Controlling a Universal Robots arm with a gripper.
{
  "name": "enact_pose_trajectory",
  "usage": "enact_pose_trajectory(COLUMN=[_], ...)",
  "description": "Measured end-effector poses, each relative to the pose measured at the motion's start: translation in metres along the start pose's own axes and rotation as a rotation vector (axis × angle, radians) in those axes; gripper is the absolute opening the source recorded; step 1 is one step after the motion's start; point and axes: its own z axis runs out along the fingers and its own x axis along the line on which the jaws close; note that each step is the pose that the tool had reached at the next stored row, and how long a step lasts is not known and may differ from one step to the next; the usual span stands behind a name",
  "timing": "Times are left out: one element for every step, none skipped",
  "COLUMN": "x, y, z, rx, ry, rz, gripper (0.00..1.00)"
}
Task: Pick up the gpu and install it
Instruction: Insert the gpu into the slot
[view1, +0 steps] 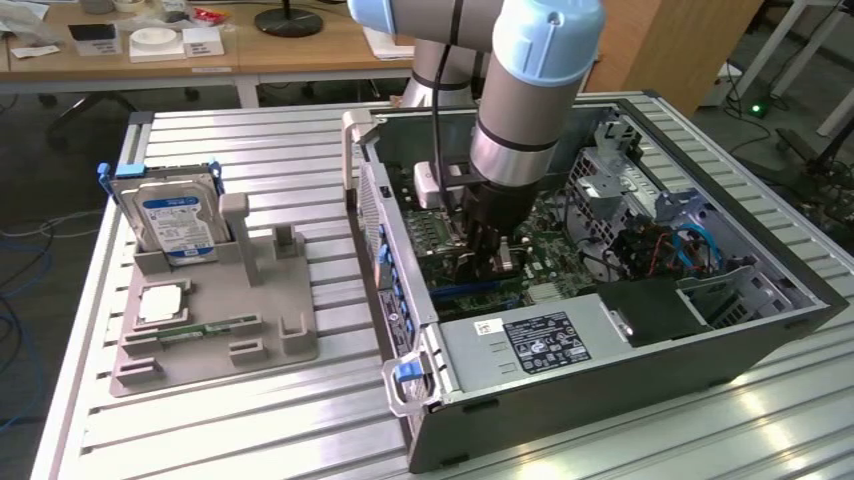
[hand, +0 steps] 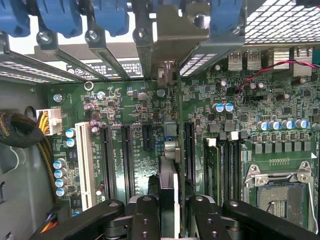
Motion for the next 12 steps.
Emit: enact_pose_trajectory(x=[0.0000,0.0000,0.0000,0.0000,0.0000,0.0000,0.0000,0.0000,0.0001,0.0001,0.0001,0.0001], y=[0.0000,0.0000,0.0000,0.0000,0.0000,0.0000,0.0000,0.0000,0.0000,0.0000,0.0000,0.0000], z=[0.0002,0.0003,0.0005,0.0007,0.0008,0.0011,0.0013,0.0015,0.0018,0.0020,0.0023,0.0026], rx=[0.0000,0.0000,0.0000,0.0000,0.0000,0.0000,0.0001,0.0001,0.0001,0.0000,0.0001,0.0001], ry=[-0.0001,-0.0001,-0.0001,-0.0001,-0.0001,-0.0002,-0.0002,-0.0002,-0.0002,-0.0001,-0.0001,-0.0001], rz=[0.000,0.000,0.000,0.000,0.000,0.000,0.000,0.000,0.000,0.000,0.000,0.000], gripper=[0.27,0.27,0.27,0.27,0.27,0.27,0.27,0.27,0.27,0.27,0.27,0.27])
